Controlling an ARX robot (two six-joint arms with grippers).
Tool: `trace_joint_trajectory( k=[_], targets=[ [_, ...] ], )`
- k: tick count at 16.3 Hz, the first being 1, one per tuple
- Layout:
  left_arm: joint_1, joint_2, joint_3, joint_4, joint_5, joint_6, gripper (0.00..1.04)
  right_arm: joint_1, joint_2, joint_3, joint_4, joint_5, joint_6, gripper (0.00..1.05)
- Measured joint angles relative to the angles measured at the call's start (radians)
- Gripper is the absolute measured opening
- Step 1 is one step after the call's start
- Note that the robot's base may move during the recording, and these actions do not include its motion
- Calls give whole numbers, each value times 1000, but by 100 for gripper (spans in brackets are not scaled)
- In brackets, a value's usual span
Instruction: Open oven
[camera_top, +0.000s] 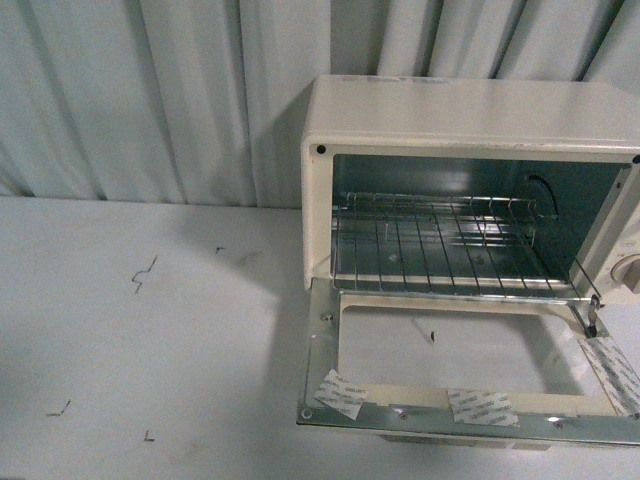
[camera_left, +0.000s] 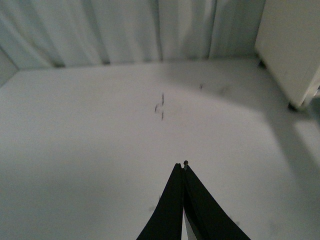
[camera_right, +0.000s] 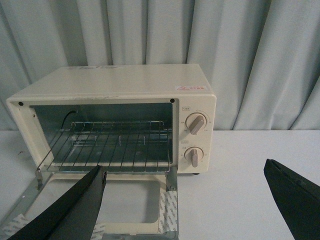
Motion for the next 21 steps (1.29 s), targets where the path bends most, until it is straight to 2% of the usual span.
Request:
trace_joint_trajectory(
  k=[2,3,9,10,11,13,21],
  targets=[
    [61,-216,-2,-3,68,-10,2,0,0,0,0,0,0,98],
    [90,-330,-2,-63,94,-10,2,0,0,0,0,0,0,98],
    [222,-918,-2,-621,237,-10,2,0,0,0,0,0,0,98],
    [301,-991,-1,-694,305,-10,2,0,0,0,0,0,0,98],
    [320,-1045,0,-752,304,-12,2,0,0,0,0,0,0,98],
    [311,-1175,6,-911,321,-11,2,0,0,0,0,0,0,98],
    [312,-1361,6,-1099,320,-11,2,0,0,0,0,0,0,98]
  ],
)
